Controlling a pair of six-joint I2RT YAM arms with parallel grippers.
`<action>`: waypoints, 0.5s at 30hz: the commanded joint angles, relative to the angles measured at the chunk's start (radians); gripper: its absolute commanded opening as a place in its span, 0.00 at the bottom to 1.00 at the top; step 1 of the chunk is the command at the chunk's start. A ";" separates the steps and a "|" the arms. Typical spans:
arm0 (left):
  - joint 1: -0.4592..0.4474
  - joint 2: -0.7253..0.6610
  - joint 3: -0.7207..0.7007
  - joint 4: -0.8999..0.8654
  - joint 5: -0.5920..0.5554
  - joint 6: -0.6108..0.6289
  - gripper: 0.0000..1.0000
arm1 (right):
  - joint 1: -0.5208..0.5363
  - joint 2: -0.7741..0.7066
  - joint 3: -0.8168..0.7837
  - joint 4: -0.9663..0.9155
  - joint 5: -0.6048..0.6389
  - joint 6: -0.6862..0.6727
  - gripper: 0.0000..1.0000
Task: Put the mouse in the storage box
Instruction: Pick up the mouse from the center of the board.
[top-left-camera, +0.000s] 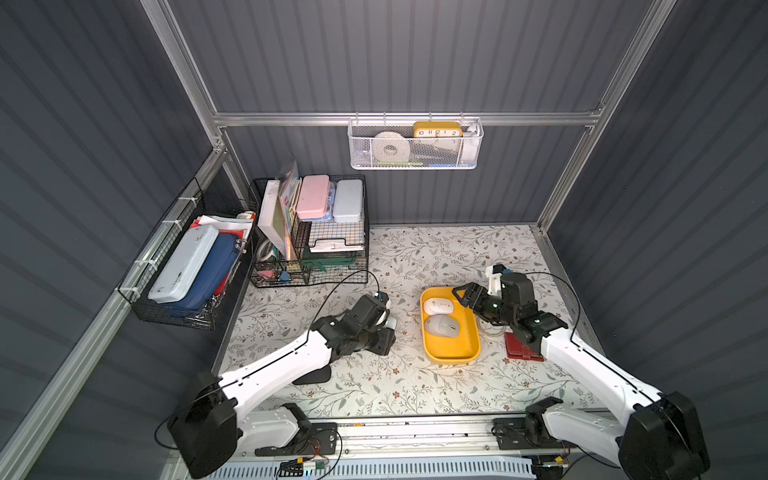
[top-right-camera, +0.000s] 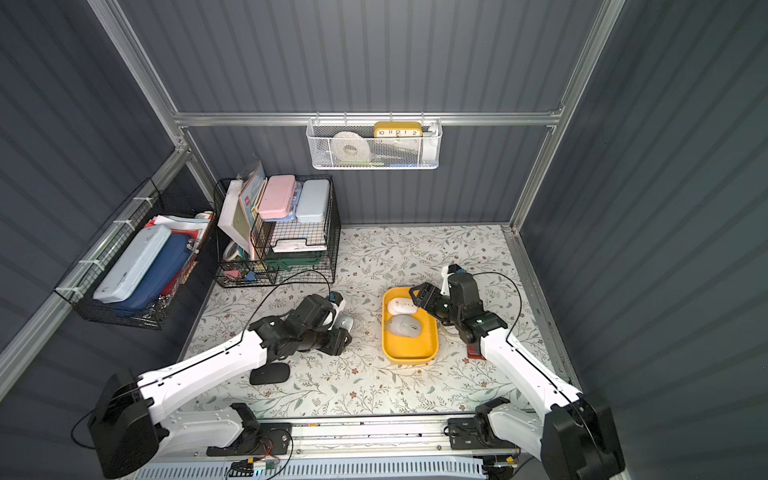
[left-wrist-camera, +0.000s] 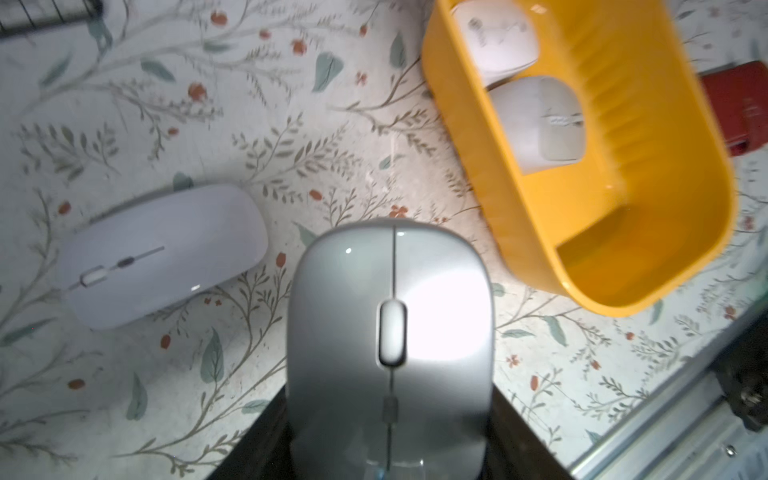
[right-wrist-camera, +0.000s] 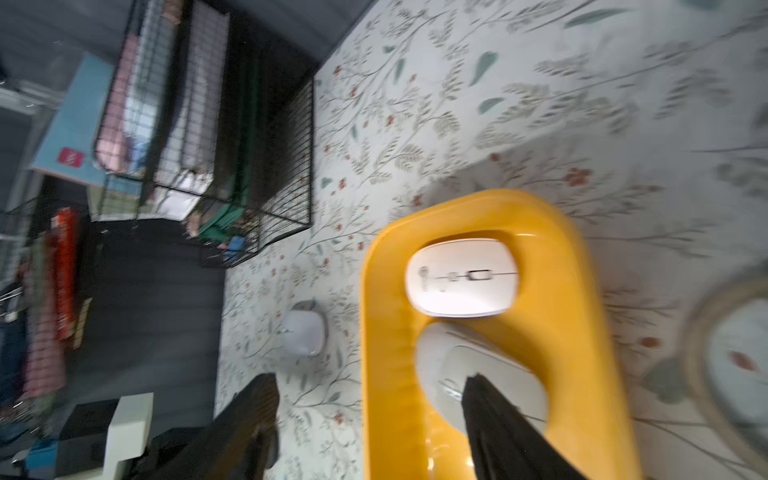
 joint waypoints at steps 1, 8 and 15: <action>-0.006 -0.083 -0.024 0.073 0.082 0.174 0.24 | 0.069 0.041 0.077 0.076 -0.203 0.050 0.73; -0.005 -0.141 0.005 0.075 0.092 0.328 0.24 | 0.214 0.113 0.197 0.094 -0.275 0.063 0.72; -0.006 -0.126 0.021 0.090 0.105 0.368 0.24 | 0.309 0.132 0.241 0.049 -0.271 0.032 0.71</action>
